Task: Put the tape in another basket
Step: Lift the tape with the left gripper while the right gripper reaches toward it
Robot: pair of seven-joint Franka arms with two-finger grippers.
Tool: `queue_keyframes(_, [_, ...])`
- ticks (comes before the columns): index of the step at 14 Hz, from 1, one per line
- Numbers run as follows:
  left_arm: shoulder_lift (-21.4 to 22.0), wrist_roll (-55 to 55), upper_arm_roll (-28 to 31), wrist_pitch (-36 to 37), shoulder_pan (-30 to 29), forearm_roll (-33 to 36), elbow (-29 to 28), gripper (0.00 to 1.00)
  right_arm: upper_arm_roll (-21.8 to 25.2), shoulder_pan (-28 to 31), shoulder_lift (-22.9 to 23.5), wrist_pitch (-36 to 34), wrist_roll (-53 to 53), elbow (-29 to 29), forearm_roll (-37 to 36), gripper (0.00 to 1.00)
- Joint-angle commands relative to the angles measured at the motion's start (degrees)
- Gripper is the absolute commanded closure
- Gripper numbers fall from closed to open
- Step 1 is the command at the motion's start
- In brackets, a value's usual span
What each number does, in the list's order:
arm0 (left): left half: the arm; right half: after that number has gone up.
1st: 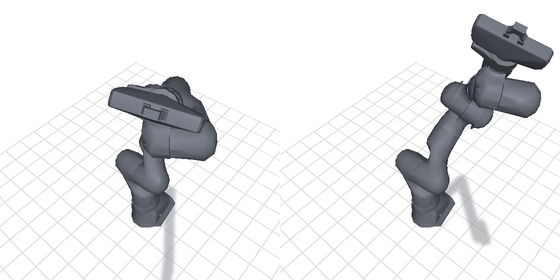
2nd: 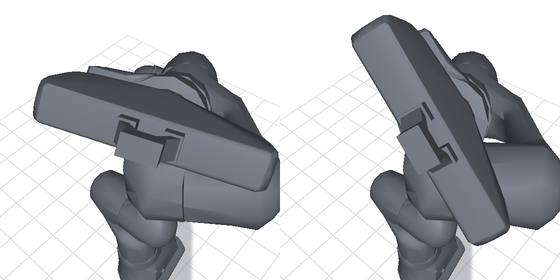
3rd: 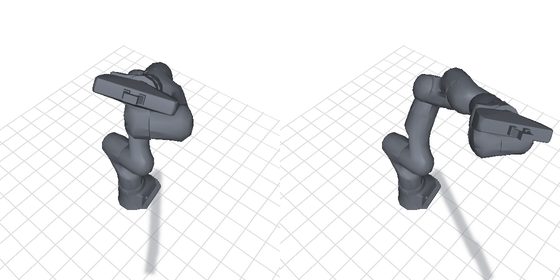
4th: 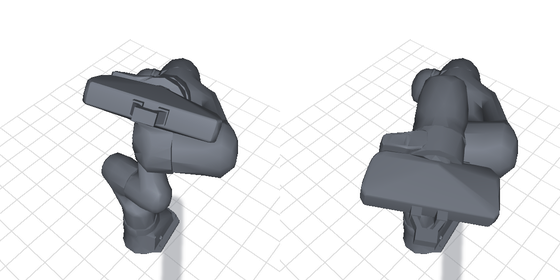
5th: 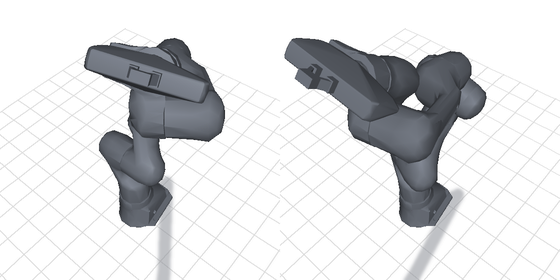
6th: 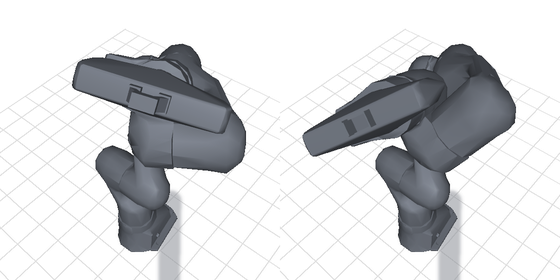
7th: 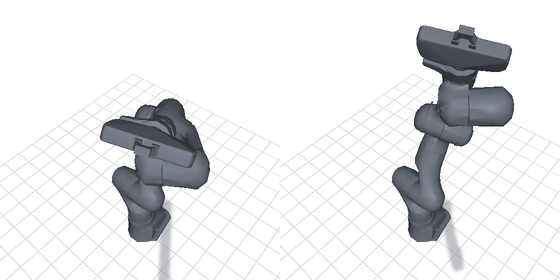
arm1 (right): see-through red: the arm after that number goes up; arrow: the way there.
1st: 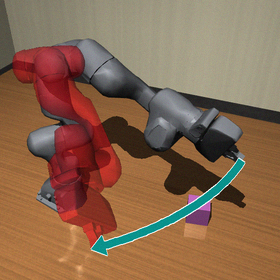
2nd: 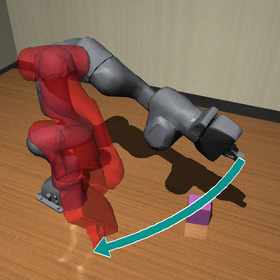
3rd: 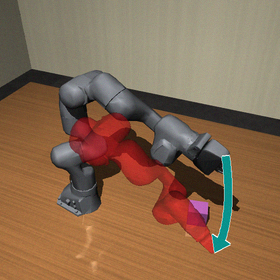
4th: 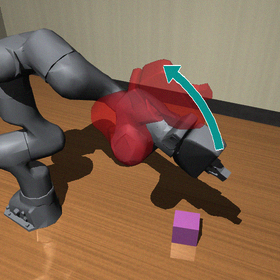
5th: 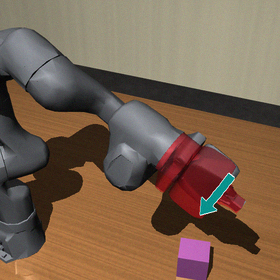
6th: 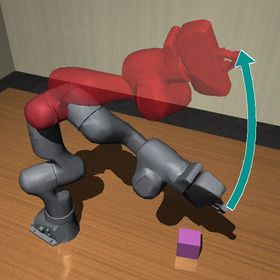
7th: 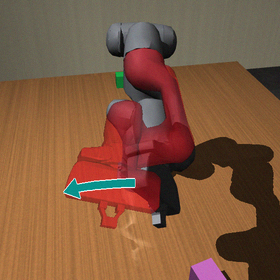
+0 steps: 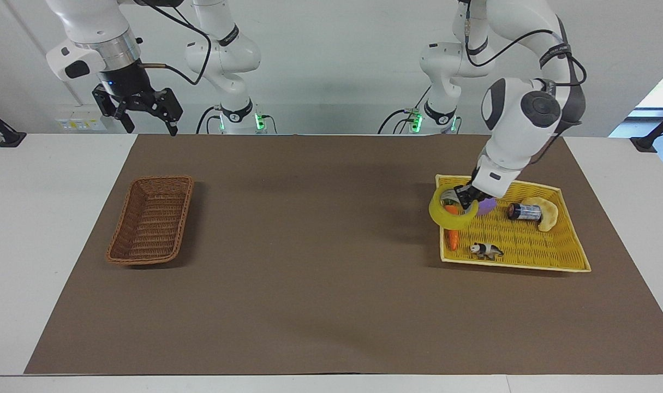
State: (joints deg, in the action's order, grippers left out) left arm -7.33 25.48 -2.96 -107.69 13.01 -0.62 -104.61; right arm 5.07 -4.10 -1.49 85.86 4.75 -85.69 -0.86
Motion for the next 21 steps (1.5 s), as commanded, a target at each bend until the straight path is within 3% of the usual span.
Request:
queue_keyframes(1, [2.5,8.5,0.6,3.2,5.8,-0.3,0.6,1.0,-0.2,0.7,-0.4,0.4,-1.1,-0.8,0.4,0.0])
queue_keyframes(4, [1.6,17.3,0.3,6.7,9.6,-5.2,4.4,1.0,-0.2,0.7,-0.4,0.4,-1.1,-0.8,0.4,0.0])
queue_keyframes(9, [1.6,23.1,0.1,5.7,18.4,-5.3,7.0,1.0,-0.7,0.2,-1.1,-2.2,-1.8,-0.7,0.5,0.0])
queue_keyframes(15, [1.5,25.8,-1.5,5.6,19.0,-5.3,7.8,1.0,-3.0,-1.2,-2.6,-1.9,-1.6,-7.0,9.4,0.0])
queue_keyframes(19, [1.5,27.2,-1.5,5.3,19.6,-5.3,7.2,1.0,-3.1,-7.6,-5.3,5.7,-4.3,-15.9,12.5,0.0])
queue_keyframes(21, [1.6,27.2,-1.5,5.2,19.6,-5.4,7.2,1.0,-3.2,-8.5,-4.5,7.7,-4.2,-16.3,12.7,0.0])
